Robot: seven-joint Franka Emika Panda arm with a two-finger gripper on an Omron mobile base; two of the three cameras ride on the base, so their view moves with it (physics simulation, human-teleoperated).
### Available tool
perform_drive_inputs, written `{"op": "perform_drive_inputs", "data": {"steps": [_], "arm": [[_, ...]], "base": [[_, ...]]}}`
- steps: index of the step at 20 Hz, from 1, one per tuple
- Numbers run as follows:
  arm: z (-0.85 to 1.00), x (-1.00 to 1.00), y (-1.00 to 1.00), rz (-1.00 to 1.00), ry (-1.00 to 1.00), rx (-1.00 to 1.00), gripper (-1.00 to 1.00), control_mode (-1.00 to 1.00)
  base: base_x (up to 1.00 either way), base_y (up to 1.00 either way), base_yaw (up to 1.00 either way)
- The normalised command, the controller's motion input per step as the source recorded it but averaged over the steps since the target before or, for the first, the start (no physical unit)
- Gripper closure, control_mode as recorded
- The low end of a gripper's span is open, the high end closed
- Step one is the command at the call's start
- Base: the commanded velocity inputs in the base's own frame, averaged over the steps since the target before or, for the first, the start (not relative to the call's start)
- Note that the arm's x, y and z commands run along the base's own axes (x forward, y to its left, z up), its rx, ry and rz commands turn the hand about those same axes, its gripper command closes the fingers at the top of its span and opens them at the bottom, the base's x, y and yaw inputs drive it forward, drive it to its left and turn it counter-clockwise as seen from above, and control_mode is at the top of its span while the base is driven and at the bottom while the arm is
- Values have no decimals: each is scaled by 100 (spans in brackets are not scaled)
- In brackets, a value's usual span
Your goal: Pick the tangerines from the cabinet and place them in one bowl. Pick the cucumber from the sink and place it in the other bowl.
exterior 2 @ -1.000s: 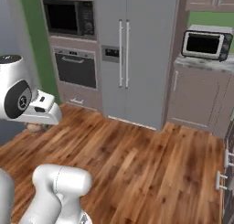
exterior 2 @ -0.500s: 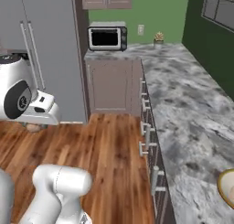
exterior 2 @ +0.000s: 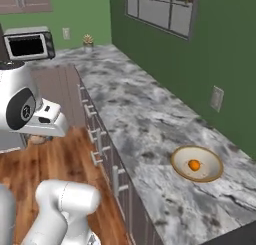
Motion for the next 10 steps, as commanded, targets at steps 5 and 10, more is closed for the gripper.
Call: {"op": "perform_drive_inputs", "data": {"steps": [5,10], "arm": [[0,0,0,0,0,0,100,100],[0,0,0,0,0,0,100,100]], "base": [[0,-27,-59],[0,-25,-59]]}}
